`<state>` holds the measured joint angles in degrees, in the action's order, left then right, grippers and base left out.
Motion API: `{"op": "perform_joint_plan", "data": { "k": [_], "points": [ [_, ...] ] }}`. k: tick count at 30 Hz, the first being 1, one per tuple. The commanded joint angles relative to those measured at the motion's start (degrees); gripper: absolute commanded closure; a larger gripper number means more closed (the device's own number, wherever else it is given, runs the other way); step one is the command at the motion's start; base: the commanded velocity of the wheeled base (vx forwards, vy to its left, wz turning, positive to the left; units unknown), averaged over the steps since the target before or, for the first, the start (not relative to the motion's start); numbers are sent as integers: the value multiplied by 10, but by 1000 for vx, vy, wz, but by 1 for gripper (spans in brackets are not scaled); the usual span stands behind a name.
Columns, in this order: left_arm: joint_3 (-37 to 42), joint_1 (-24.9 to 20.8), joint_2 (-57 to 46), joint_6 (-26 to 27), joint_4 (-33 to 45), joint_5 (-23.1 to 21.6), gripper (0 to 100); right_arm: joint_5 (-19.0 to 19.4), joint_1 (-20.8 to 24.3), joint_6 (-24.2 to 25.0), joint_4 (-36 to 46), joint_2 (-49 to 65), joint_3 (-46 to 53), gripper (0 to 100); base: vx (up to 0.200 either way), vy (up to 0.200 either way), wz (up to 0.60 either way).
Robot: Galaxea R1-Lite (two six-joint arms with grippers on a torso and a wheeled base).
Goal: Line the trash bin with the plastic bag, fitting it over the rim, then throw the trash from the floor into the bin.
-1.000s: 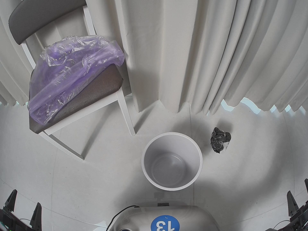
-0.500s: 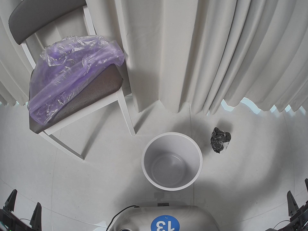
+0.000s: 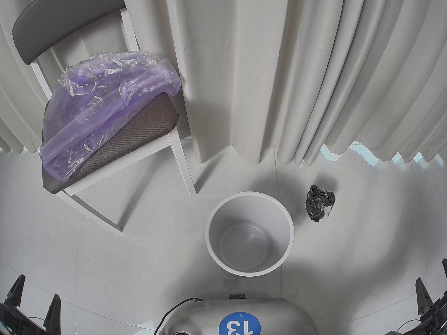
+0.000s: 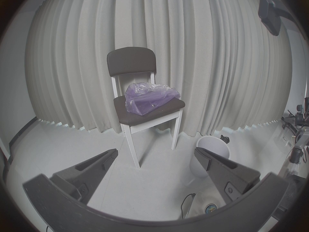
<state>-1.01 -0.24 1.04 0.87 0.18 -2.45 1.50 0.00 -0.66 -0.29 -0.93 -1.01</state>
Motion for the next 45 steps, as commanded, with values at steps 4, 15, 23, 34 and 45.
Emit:
{"op": "perform_joint_plan", "data": {
  "k": [4,15,23,34,45],
  "points": [
    [10,1,-10,2,0,-2,0,1,0,-3,1,8,10,0,0,0,0],
    [10,1,-9,-14,0,13,0,-12,0,25,-1,9,10,0,0,0,0],
    [10,1,-10,-8,-1,15,0,1,0,-27,-5,8,10,0,0,0,0],
    [10,1,-10,-14,0,12,0,-10,0,88,-72,8,-17,0,0,0,0],
    [10,2,-10,-24,1,12,0,-4,0,43,-73,8,-27,0,0,0,0]
  ]
}}
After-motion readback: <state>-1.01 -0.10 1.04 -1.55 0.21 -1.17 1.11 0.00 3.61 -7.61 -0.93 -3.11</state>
